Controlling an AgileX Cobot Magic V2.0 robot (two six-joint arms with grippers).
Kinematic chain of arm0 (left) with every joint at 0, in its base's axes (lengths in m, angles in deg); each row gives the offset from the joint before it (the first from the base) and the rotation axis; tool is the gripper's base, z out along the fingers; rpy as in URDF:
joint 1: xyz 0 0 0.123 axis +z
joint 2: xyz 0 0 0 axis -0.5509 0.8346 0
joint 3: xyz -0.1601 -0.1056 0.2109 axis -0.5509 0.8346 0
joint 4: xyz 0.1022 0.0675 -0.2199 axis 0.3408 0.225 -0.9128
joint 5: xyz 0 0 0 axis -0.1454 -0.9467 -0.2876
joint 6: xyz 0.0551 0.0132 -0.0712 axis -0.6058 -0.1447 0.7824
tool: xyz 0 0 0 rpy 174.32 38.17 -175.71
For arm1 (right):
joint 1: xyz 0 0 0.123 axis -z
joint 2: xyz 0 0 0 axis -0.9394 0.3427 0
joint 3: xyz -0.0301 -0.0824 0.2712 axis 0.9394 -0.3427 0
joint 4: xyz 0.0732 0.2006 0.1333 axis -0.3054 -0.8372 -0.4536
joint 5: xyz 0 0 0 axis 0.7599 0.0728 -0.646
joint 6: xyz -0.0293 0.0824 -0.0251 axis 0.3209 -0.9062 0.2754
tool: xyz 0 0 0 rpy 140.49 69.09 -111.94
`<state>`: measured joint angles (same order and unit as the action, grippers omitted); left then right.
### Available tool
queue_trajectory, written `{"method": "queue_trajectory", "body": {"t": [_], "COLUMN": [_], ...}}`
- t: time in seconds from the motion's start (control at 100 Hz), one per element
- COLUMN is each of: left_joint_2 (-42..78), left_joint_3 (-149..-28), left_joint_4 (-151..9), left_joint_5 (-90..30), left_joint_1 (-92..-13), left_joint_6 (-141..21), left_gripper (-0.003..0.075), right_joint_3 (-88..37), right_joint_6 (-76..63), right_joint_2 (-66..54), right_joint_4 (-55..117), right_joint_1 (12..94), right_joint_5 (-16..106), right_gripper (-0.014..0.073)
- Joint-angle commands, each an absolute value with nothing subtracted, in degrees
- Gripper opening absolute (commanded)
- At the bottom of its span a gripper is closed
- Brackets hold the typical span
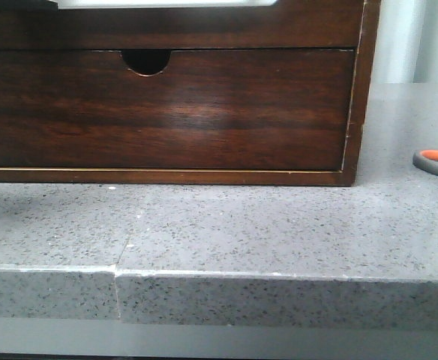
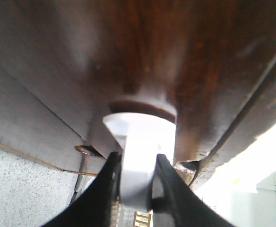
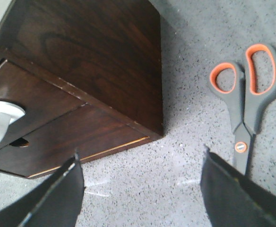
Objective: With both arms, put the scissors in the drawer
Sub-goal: 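Grasp the white drawer handle with the left gripper, then pull the drawer open toward the robot with the left gripper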
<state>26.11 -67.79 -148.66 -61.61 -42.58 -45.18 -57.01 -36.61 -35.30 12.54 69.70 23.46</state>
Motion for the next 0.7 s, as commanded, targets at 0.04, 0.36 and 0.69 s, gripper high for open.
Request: {"method": "queue_trajectory", "body": {"t": [0.04,0.36,0.69], "left_joint_2": [24.1,9.8,-5.5], "left_joint_3": [-69.4,-61.2,-57.5], "left_joint_4": [-149.7,-149.6,-144.5], "left_joint_5": [-62.9,-59.5,-59.5], "left_joint_1": [-42.6,-42.6,-42.6], "left_joint_6": [-47.6,-44.0,-34.7], "left_gripper": [-0.0020,-0.0020,-0.0020], "right_joint_3": [-54.8,-54.8,-54.8], "right_joint_6": [-36.3,-36.3,-36.3], "right_joint_2": [-34.6,-34.6,-34.6], "right_joint_4": [12.0,12.1,12.6], "right_joint_1": [70.1,70.1,70.1], "right_joint_5": [25.9,26.1,26.4], "right_gripper": [0.0466,0.0466,0.0466]}}
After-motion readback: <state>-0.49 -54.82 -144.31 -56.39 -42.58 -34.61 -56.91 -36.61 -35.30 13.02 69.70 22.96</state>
